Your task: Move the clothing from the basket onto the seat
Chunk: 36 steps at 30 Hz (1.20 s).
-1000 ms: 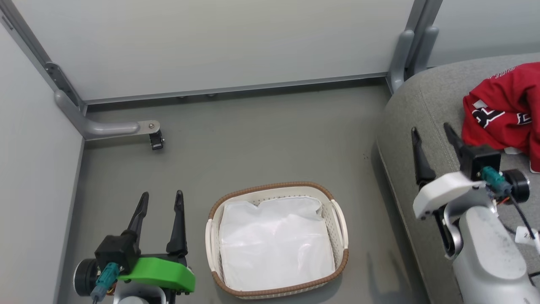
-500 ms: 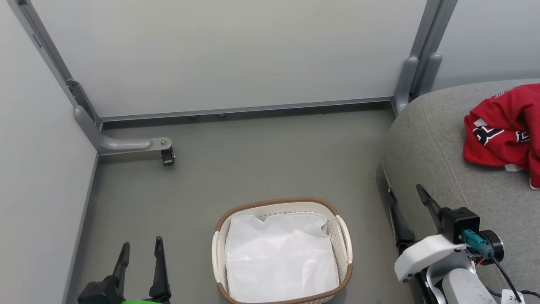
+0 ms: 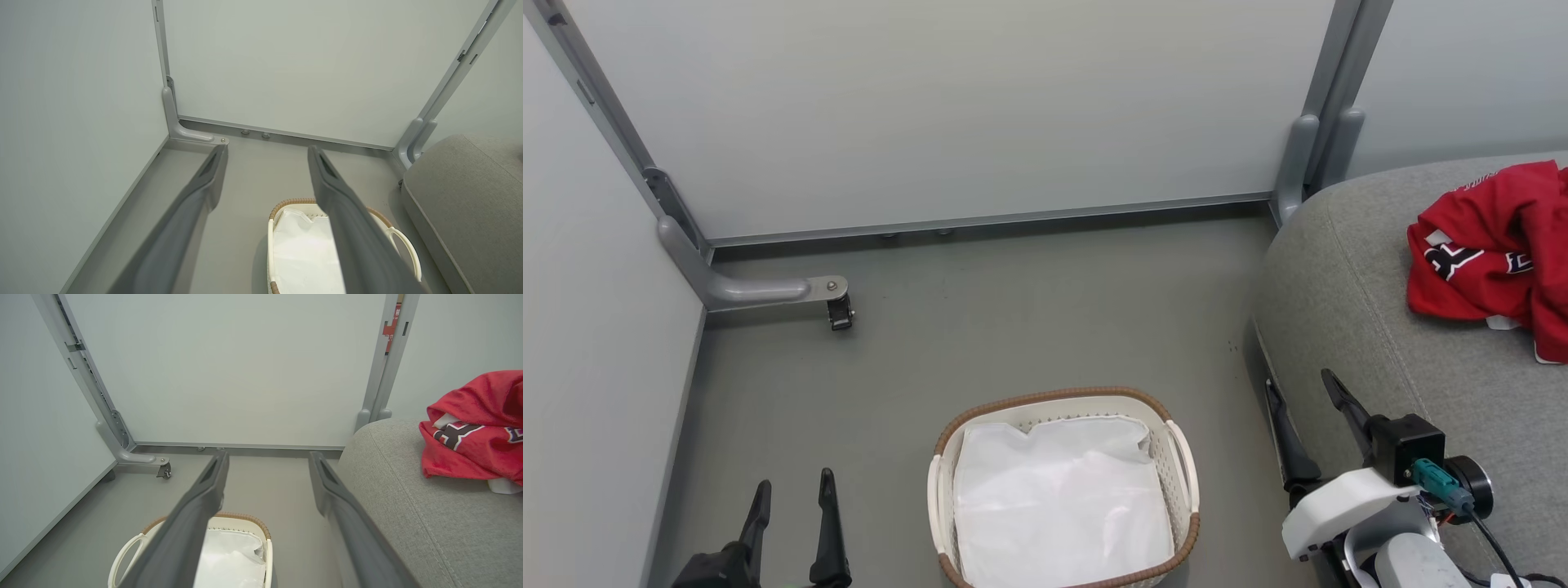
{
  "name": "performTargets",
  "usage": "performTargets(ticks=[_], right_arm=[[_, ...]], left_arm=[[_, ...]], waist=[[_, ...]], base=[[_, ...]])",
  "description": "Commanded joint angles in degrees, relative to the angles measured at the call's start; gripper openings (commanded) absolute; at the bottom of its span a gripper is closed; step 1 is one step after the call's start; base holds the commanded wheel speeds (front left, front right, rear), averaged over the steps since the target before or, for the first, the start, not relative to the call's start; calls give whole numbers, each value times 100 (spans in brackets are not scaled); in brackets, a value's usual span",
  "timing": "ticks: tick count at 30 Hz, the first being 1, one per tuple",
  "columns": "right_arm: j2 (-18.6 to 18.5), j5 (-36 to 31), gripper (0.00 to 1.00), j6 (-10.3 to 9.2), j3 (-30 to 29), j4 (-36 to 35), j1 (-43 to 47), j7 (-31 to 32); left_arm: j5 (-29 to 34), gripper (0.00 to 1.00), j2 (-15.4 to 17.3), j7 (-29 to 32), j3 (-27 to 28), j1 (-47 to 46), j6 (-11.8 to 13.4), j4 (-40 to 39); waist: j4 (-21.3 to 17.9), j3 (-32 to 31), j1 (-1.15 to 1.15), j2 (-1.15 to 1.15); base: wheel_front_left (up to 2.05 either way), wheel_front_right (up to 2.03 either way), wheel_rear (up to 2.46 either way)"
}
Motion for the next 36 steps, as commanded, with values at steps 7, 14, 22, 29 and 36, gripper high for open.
performTargets(ticks=[7, 14, 22, 29, 36], right_arm=[[-23, 97, 100, -8, 89, 20, 98, -10], [26, 336, 0, 0, 42, 149, 77, 96], [21, 1224, 0, -1, -80, 54, 89, 321], [17, 1941, 0, -1, -177, -23, 101, 498], [13, 2577, 0, -1, -268, -83, 104, 660]], left_arm=[[66, 100, -26, 4, 67, -15, -82, -10], [-216, 0, -38, 87, 74, -53, -89, 156], [-1013, 0, -40, 318, 185, -195, -139, 148], [-1660, 0, -41, 502, 271, -306, -178, 138], [-2236, 0, -43, 664, 346, -408, -212, 131]], waist=[[17, -27, 0, 0], [13, -27, 0, 0], [1, -17, 0, 0], [-10, -9, 0, 0], [-21, 0, 0, 0]], base=[[0, 0, 0], [0, 0, 0], [0, 0, 0], [0, 0, 0], [0, 0, 0]])
